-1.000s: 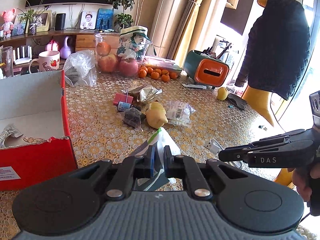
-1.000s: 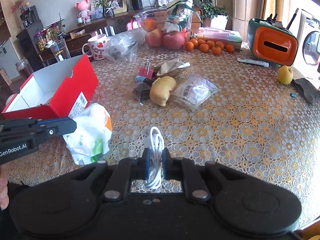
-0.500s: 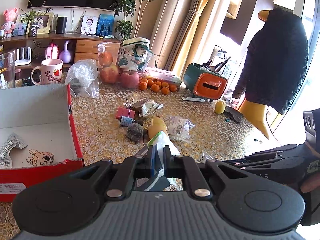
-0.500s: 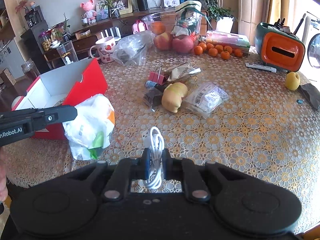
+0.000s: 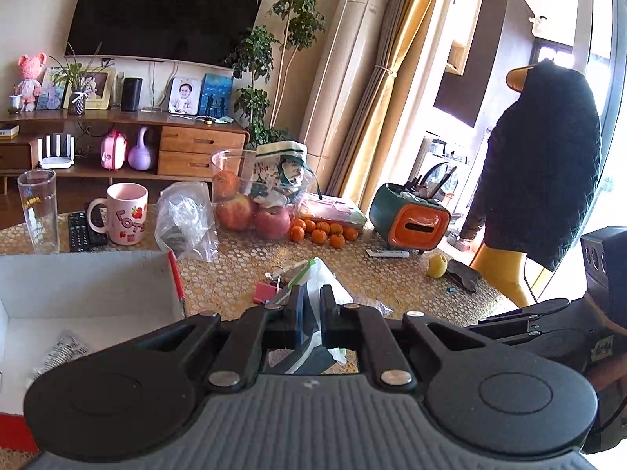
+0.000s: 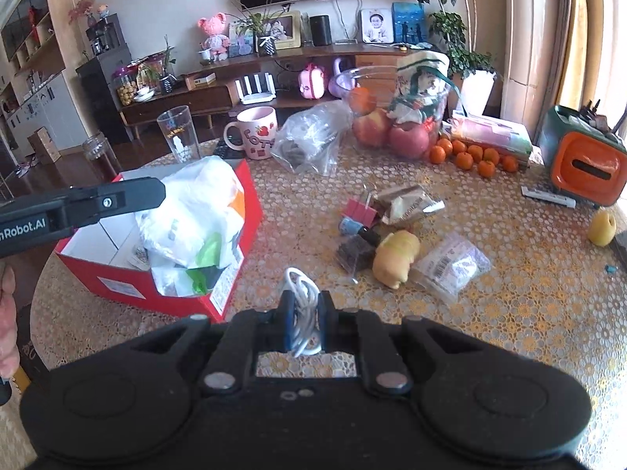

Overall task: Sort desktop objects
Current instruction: 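Carry the paper-towel pack and cable over the red box with both grippers, then open both grippers to release the pack and cable into the box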

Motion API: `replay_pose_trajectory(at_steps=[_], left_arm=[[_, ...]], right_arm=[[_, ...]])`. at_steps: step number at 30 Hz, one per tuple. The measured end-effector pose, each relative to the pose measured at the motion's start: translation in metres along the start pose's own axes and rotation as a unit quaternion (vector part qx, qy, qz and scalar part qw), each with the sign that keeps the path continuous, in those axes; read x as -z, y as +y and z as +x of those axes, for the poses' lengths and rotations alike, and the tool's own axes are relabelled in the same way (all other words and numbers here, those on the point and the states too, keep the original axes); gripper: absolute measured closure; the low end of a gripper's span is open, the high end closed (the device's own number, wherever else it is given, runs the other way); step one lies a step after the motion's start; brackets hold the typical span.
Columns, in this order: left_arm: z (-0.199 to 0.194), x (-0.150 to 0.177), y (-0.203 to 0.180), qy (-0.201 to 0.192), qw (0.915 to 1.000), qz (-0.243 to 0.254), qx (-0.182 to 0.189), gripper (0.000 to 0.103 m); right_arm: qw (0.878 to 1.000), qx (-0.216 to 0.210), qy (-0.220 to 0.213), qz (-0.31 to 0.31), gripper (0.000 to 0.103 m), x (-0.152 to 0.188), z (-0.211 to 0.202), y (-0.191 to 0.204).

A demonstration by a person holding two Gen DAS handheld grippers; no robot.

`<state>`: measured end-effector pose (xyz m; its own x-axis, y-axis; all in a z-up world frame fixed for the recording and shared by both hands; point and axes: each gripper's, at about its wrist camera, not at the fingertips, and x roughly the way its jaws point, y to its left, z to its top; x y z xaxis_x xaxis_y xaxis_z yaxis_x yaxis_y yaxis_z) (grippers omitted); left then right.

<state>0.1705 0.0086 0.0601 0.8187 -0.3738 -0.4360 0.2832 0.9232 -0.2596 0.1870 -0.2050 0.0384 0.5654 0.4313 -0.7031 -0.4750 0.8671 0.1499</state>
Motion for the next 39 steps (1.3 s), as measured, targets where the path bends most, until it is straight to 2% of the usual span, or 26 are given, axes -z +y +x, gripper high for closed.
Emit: replay_pose_trajectory(at_steps=[9, 13, 22, 32, 36, 39], left_arm=[[-0.029, -0.022, 0.054, -0.03, 0.9983, -0.007, -0.051, 0.098], [-0.034, -0.025, 0.079, -0.031, 0.9968, -0.006, -0.073, 0.098], [-0.026, 0.0, 0.139, 0.004, 0.9934, -0.043, -0.106, 0.098], [-0.009, 0.027, 0.167, 0.052, 0.991, -0.055, -0.111, 0.098], [-0.002, 0.035, 0.174, 0.068, 0.9898, -0.061, -0.11, 0.098], [0.001, 0.039, 0.178, 0.076, 0.9888, -0.065, -0.111, 0.098]], right_arm=[[0.998, -0.032, -0.012, -0.049, 0.092, -0.044, 0.021, 0.057], [0.997, -0.048, -0.001, -0.068, 0.092, -0.053, 0.044, 0.088], [0.993, -0.056, 0.038, -0.099, 0.092, -0.057, 0.107, 0.143], [0.99, -0.045, 0.095, -0.09, 0.092, -0.045, 0.17, 0.16], [0.99, -0.046, 0.102, -0.087, 0.08, -0.039, 0.175, 0.161], [0.99, -0.051, 0.104, -0.086, 0.079, -0.037, 0.173, 0.159]])
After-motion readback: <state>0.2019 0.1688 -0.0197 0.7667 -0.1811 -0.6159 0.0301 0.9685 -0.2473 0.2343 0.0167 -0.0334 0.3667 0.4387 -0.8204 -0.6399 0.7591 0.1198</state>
